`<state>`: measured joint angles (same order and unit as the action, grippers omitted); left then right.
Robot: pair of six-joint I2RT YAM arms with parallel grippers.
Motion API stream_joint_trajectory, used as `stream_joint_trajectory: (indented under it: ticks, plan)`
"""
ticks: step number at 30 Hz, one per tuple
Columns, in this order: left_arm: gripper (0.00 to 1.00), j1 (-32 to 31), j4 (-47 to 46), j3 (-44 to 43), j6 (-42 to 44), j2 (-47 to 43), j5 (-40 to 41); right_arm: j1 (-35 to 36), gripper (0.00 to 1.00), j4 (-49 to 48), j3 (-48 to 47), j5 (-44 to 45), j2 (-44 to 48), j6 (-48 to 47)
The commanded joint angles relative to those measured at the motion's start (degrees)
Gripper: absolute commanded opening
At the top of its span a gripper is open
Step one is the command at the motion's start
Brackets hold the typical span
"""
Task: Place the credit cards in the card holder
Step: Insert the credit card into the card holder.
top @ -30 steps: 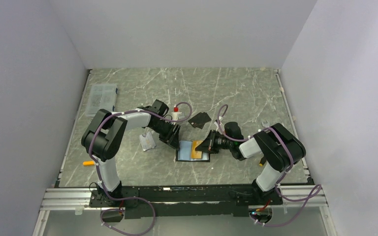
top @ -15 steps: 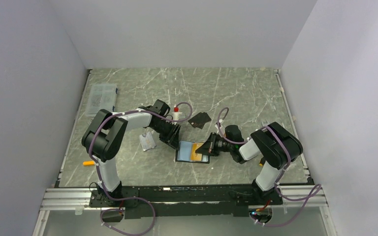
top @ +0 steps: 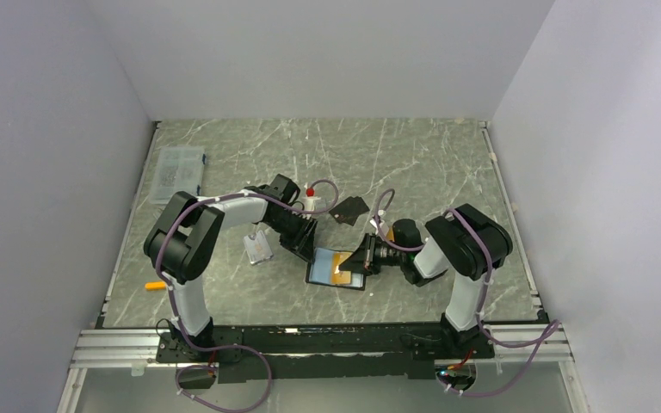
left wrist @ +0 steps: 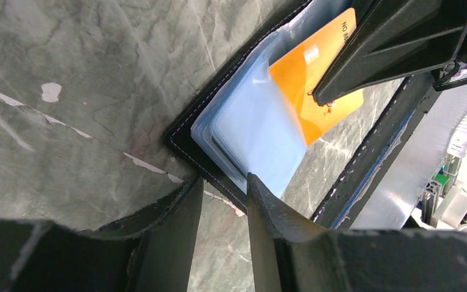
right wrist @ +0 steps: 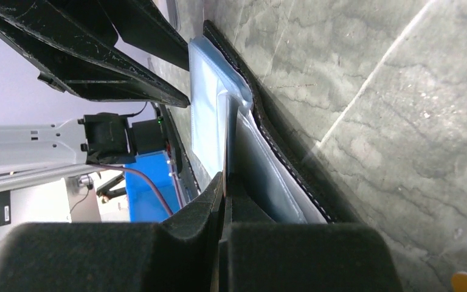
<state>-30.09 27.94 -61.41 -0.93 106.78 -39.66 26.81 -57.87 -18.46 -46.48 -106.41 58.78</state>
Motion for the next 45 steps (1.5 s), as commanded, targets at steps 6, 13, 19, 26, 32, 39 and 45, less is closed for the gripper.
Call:
stream_joint_trajectory:
  ticks: [6, 13, 19, 26, 32, 39, 45]
  plan:
    - [0.41, -1.3, 1.0, 1.8, 1.8, 2.2, 6.1, -0.6, 0.0, 8.9, -2.1, 0.0, 1.6, -5.5]
    - [0.4, -1.4, 1.3, 1.6, 1.8, 2.1, 5.8, -0.7, 0.0, 11.6, -3.0, 0.9, 0.3, -5.5]
    - [0.4, -1.3, 1.2, 1.7, 2.0, 2.2, 5.6, -0.8, 0.0, 12.1, -0.8, 1.2, 2.5, -6.4]
    - [0.39, -1.4, 1.5, 1.3, 2.1, 2.3, 5.6, -1.1, 0.0, 11.9, 0.3, 1.4, 3.3, -6.3]
    - [0.38, -1.3, 1.3, 1.5, 2.1, 2.4, 5.9, -1.2, 0.0, 11.5, 0.9, 1.1, 3.0, -6.2]
    - [0.37, -1.3, 1.0, 1.8, 2.0, 2.0, 5.5, -1.4, 0.0, 10.0, 0.1, 0.0, 1.9, -5.8]
    - [0.37, -1.4, 1.2, 1.6, 2.3, 2.4, 5.4, -1.4, 0.0, 7.5, -2.0, -1.4, -0.2, -4.6]
